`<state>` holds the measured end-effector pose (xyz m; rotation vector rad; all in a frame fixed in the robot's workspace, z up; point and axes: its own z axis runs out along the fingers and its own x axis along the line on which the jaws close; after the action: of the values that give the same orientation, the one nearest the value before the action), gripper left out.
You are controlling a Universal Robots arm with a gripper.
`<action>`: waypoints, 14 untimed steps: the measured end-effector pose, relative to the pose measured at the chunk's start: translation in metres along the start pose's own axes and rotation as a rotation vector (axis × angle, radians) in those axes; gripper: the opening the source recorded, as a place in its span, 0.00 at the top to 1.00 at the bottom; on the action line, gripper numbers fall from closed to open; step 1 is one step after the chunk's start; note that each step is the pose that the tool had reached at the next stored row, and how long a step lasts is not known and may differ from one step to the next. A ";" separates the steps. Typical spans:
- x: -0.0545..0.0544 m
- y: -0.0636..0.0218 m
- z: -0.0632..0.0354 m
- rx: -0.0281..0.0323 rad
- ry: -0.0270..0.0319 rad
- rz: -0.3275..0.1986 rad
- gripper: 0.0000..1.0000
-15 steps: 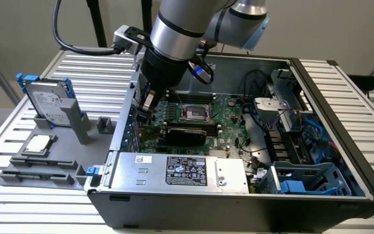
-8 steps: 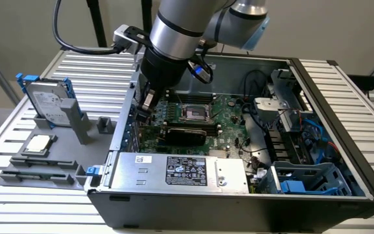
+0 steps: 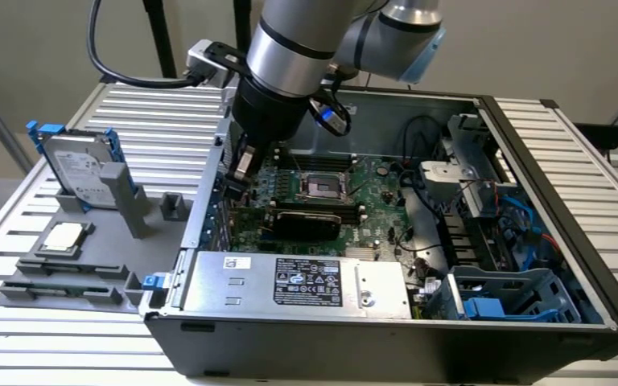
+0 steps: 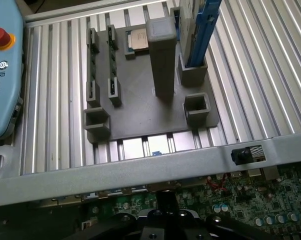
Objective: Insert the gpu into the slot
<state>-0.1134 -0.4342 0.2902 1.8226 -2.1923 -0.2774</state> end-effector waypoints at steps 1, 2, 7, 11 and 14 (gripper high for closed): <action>0.000 0.0001 -0.0001 0.0000 0.0001 0.000 0.89; 0.000 0.0001 -0.0003 0.0001 0.0001 0.000 0.89; 0.000 0.0006 -0.0011 0.0002 0.0009 0.000 0.89; 0.000 0.0012 -0.0011 0.0004 0.0020 0.001 0.89; 0.000 0.0022 -0.0007 0.0006 0.0031 0.001 0.89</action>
<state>-0.1152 -0.4341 0.2916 1.8209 -2.1914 -0.2736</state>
